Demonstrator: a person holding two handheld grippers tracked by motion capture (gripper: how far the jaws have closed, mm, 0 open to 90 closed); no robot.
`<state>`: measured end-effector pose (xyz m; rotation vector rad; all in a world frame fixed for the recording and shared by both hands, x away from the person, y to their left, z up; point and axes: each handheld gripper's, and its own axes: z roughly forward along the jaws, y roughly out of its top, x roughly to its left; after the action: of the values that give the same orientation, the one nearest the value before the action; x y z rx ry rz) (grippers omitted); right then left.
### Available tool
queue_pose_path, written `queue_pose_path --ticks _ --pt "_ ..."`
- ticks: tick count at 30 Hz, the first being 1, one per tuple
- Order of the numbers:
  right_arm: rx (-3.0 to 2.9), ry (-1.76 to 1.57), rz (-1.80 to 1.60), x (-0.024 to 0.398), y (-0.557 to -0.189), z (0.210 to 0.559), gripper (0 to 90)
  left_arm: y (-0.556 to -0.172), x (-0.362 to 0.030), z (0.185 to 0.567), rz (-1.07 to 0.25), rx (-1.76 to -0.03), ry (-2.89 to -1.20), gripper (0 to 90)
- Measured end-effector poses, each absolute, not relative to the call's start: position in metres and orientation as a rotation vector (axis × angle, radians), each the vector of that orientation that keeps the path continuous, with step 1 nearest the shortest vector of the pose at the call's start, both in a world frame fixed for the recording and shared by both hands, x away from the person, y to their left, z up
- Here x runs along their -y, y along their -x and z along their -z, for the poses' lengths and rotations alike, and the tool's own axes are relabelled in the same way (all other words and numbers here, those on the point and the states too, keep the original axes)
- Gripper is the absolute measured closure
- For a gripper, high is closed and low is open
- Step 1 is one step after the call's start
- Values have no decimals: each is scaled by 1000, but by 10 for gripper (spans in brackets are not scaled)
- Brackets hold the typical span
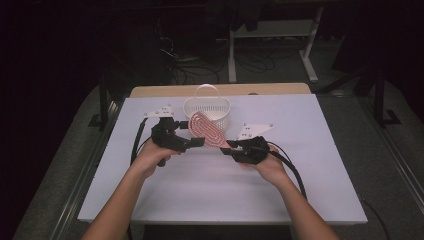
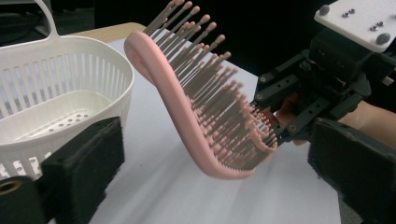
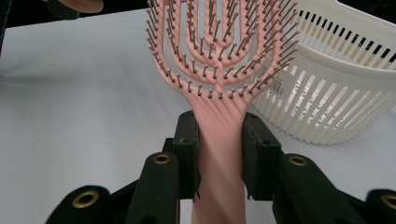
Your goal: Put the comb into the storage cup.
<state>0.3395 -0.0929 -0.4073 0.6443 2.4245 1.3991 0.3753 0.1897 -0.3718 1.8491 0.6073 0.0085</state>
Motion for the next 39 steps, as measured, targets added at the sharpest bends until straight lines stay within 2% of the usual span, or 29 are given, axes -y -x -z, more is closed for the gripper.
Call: queue_pose_path --ticks 5,9,14,19,25,39 --pt "-2422 -634 -1401 91 -339 408 685 -377 -187 374 -3 -635 -1850 79" --pt "-2421 -637 -1406 90 -340 408 685 -377 -184 374 -9 -655 -1855 144" --pt "-2415 -632 -1410 89 -339 408 685 -377 -180 373 -4 -674 -1852 163" --pt "-2406 -627 -1411 88 -339 409 685 -378 -181 372 14 -693 -1826 233" --pt "-2396 -633 -1413 86 -338 409 685 -379 -181 373 43 -725 -1804 266" --pt "-2398 -627 -1398 83 -337 411 685 -379 -179 373 55 -723 -1818 409"
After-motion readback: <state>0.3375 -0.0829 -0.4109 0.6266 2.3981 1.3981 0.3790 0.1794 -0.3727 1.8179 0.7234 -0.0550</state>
